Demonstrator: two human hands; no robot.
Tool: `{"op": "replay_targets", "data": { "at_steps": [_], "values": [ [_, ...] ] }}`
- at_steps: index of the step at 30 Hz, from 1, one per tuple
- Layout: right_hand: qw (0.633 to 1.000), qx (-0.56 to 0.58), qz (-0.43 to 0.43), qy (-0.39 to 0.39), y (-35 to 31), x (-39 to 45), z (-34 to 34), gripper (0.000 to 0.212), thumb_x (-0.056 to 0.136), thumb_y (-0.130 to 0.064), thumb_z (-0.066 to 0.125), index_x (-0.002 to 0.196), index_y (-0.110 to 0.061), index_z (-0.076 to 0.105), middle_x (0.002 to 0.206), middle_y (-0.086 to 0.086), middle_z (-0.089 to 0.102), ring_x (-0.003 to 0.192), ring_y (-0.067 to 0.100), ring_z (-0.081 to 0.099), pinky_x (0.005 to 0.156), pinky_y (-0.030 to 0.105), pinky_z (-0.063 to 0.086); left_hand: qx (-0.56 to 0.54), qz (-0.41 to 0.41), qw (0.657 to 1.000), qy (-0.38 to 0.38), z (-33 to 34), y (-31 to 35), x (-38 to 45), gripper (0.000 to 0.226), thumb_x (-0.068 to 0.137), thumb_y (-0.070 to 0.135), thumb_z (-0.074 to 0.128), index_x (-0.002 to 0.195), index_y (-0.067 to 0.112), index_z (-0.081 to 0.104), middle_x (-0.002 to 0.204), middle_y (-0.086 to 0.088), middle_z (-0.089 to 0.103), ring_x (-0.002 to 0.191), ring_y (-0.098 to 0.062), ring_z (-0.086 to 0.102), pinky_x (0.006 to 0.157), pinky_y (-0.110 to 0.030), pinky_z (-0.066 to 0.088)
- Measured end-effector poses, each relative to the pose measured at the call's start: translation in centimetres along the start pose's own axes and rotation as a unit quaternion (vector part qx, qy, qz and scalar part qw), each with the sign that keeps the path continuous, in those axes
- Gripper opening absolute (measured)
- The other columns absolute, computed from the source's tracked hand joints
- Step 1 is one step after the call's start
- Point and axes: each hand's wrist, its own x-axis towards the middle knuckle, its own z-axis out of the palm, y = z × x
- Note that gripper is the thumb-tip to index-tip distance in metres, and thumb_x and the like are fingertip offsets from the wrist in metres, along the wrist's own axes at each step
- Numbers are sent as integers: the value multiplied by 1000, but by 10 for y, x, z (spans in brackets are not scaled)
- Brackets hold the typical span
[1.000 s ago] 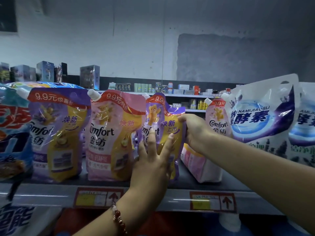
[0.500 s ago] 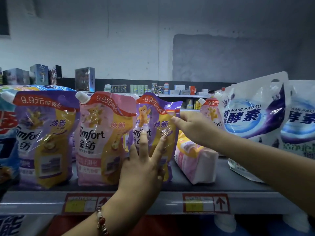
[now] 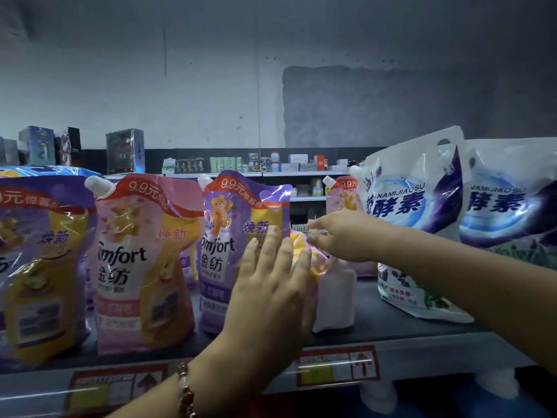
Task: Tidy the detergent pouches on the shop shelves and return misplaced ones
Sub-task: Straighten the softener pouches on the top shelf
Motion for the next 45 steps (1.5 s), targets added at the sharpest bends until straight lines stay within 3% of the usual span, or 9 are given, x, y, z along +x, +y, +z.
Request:
{"op": "replay_targets", "data": {
  "at_steps": [4, 9, 12, 18, 22, 27, 34, 38, 45],
  "values": [
    [998, 33, 24, -42, 10, 16, 11, 48, 99, -53, 40, 101, -13, 66, 103, 8, 69, 101, 29, 62, 91, 40, 50, 17, 16, 999, -24, 14, 10, 11, 64, 74, 49, 61, 124, 10, 67, 133, -21, 61, 137, -44, 43, 110, -57, 21],
    [995, 54, 28, -79, 2, 29, 18, 41, 102, -42, 41, 101, -9, 66, 94, 9, 62, 89, 27, 56, 74, 30, 42, -3, 23, 1000, -10, 23, 10, 15, 56, 76, 48, 60, 121, 15, 66, 123, -13, 68, 138, -43, 42, 110, -55, 20],
    [995, 46, 45, -72, -5, 42, 24, 48, 99, -49, 44, 100, -7, 68, 88, 10, 62, 83, 28, 56, 70, 30, 41, -8, 38, 999, 6, 23, 6, 14, 54, 77, 48, 56, 120, 17, 67, 122, -7, 70, 138, -42, 42, 112, -55, 23],
    [993, -2, 96, -66, -24, 69, 26, 56, 95, -56, 45, 67, -8, 55, 62, 6, 49, 57, 21, 48, 69, 30, 40, -34, 50, 998, 1, 26, -2, 9, 57, 83, 48, 55, 133, 21, 61, 132, -3, 65, 145, -40, 32, 115, -57, 25],
    [988, 6, 104, -115, -27, 76, 22, 42, 98, -45, 48, 93, -5, 62, 73, 8, 54, 73, 27, 53, 74, 31, 43, -65, 55, 996, 13, 28, -5, 7, 56, 84, 46, 58, 134, 23, 58, 134, -1, 64, 147, -38, 28, 119, -55, 22],
    [963, 54, 165, -206, -28, 87, 26, 53, 100, -49, 37, 81, -3, 54, 71, 9, 57, 85, 27, 59, 83, 33, 45, -89, 60, 994, 30, 32, -6, 7, 57, 81, 45, 60, 134, 24, 55, 131, -1, 66, 147, -37, 28, 117, -49, 14],
    [982, 47, 143, -112, -21, 89, 33, 43, 92, -51, 53, 92, -10, 65, 72, 6, 60, 64, 25, 56, 70, 30, 46, -105, 54, 992, 39, 38, -6, 6, 62, 82, 44, 60, 141, 26, 49, 131, -1, 65, 149, -34, 25, 117, -50, 14],
    [990, 81, 117, -18, -15, 73, 27, 32, 91, -42, 61, 85, -10, 61, 76, 7, 58, 71, 25, 53, 58, 27, 41, -107, 50, 992, 42, 38, -3, 4, 59, 83, 42, 60, 138, 24, 51, 134, 0, 63, 148, -35, 27, 117, -50, 15],
    [979, 178, 87, 42, -3, 55, 17, 22, 89, -32, 69, 81, -12, 66, 85, 9, 71, 79, 24, 66, 77, 36, 55, -89, 55, 994, 34, 38, -4, -1, 59, 86, 44, 53, 141, 24, 51, 132, 1, 65, 146, -33, 33, 115, -52, 19]
  ]
}}
